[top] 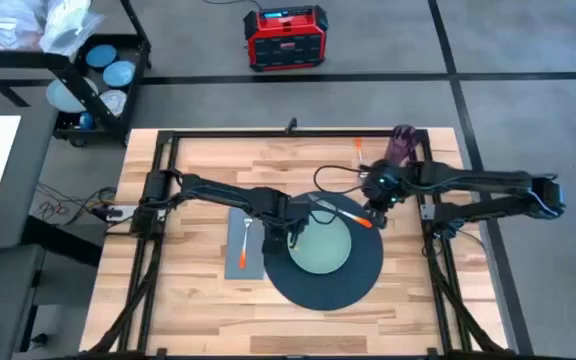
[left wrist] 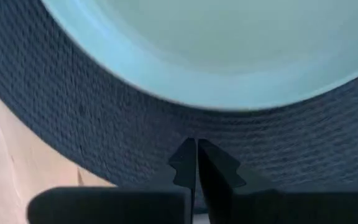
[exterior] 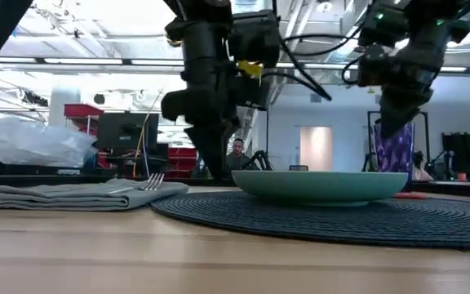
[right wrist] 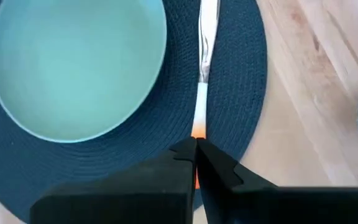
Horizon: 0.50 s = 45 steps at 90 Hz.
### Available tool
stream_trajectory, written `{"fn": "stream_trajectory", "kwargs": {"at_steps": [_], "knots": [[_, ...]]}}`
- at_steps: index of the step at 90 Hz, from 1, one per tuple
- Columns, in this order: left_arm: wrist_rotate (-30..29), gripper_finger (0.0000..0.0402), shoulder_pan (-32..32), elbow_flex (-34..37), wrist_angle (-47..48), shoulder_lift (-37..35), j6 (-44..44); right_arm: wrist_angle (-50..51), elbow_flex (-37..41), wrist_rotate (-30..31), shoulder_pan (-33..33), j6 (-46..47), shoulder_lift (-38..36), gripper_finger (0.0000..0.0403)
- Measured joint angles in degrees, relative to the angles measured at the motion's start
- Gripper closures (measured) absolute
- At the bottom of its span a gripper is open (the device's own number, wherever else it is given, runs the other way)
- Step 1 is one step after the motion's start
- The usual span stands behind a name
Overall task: Set table place
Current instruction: Put the orange knife on the blue placemat
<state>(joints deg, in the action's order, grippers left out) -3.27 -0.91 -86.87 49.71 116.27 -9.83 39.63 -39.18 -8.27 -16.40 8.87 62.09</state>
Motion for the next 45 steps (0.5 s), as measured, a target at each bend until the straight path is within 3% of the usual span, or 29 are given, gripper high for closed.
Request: {"fn": "stream_trajectory", "kwargs": {"at_steps": [20, 45], "knots": [[1.84, 0.0402, -0.14, 0.19, -0.90, -0.04, -0.99, -2.13, 0.45, 0.00, -1.52, -1.61, 5.12, 0.0403], [3.75, 0.0402, -0.09, 0.20, -2.05, -0.04, -1.43, -7.70, 7.72, -0.66, -2.55, 0.52, 7.22, 0.0403]]}}
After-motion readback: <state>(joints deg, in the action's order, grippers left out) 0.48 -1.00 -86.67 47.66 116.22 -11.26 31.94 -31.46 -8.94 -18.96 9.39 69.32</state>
